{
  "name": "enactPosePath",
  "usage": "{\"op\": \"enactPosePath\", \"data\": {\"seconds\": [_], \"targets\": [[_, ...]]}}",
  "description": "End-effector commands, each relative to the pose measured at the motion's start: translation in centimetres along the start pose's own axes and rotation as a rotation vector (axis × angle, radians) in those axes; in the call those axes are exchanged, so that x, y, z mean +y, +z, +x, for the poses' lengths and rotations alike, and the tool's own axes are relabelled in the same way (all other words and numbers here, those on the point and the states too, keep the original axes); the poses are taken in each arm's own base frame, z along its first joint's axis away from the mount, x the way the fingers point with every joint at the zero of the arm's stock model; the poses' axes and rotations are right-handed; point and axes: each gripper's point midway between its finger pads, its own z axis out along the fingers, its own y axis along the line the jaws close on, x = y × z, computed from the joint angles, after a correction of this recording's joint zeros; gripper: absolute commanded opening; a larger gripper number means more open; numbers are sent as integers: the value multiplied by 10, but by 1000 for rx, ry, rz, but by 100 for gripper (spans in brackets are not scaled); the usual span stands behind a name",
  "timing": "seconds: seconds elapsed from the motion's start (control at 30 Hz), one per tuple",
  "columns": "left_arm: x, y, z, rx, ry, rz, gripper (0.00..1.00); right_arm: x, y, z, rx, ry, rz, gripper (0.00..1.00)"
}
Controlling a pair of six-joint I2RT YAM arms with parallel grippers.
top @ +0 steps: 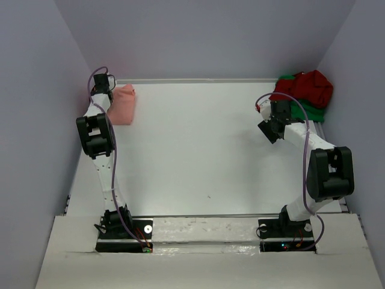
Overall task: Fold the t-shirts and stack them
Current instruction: Put the neatly folded tshirt into the corner of the board with the left arm
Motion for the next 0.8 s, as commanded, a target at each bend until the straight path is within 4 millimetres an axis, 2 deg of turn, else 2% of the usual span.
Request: {"op": "enactPosePath", "data": {"seconds": [0.0, 0.07, 0.13, 0.17, 0.2, 0.3, 0.43, 0.47, 0.5, 0.7, 0.73, 0.77], "targets": [[19, -5, -11, -31, 9, -64, 0, -5, -2, -4, -1, 17, 15, 74], [19, -5, -7, -24, 1, -78, 1, -4, -1, -3, 3, 17, 14, 74], [23, -7, -6, -23, -11, -101, 12, -3, -1, -3, 5, 16, 8, 74], [23, -5, -3, -23, -13, -110, 20, -2, -1, -3, 4, 17, 5, 74], [24, -7, -3, -22, -14, -120, 39, -1, -1, -2, 6, 15, 0, 74], [33, -16, -9, -44, -35, -144, 65, 3, 0, 0, 8, 14, -14, 74], [51, -32, -28, -87, -77, -159, 78, 5, 0, 1, 7, 16, -23, 74], [60, -41, -39, -110, -91, -172, 81, 5, 0, 1, 5, 15, -23, 74], [63, -44, -40, -103, -93, -173, 83, 5, -1, 1, 4, 15, -25, 74], [121, -106, -75, -194, -190, -267, 85, 1, -8, -6, -28, 25, -20, 74], [133, -125, -83, -228, -214, -279, 85, 1, -9, -7, -30, 26, -21, 74], [138, -134, -87, -247, -231, -273, 85, 0, -10, -7, -35, 27, -21, 74]]}}
